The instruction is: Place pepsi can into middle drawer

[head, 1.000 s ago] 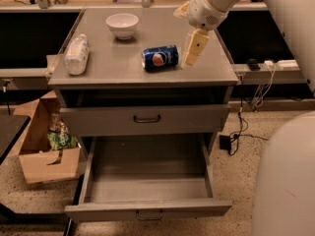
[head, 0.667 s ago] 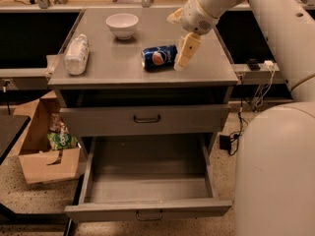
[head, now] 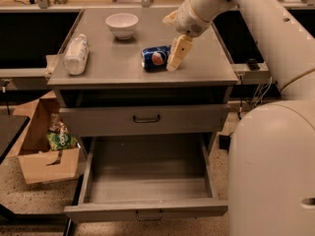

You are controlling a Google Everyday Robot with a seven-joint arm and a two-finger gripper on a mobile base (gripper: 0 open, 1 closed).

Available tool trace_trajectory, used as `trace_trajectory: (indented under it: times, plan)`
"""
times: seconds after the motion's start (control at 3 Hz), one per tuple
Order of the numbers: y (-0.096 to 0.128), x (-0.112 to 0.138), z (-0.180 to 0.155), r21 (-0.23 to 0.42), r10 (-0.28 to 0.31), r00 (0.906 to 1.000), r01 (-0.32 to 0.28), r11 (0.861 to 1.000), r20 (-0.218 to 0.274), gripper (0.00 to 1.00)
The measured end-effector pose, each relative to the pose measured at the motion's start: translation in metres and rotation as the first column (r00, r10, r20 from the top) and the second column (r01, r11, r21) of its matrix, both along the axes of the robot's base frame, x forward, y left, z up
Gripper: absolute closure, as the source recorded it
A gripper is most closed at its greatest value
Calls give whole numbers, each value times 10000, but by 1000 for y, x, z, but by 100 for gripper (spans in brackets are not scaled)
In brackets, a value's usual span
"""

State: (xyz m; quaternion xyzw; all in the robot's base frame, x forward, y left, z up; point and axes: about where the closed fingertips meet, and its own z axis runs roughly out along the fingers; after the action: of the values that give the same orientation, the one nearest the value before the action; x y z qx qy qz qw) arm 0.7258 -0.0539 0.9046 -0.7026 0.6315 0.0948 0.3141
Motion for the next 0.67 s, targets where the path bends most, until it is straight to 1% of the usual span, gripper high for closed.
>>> trace_trajectory:
  times: [0.33, 0.67]
  plan:
    - [12, 15, -10, 174, -268, 9996, 269, 9995, -72, 0]
    - [25, 23, -23, -42, -418, 9989, 417, 9991, -223, 0]
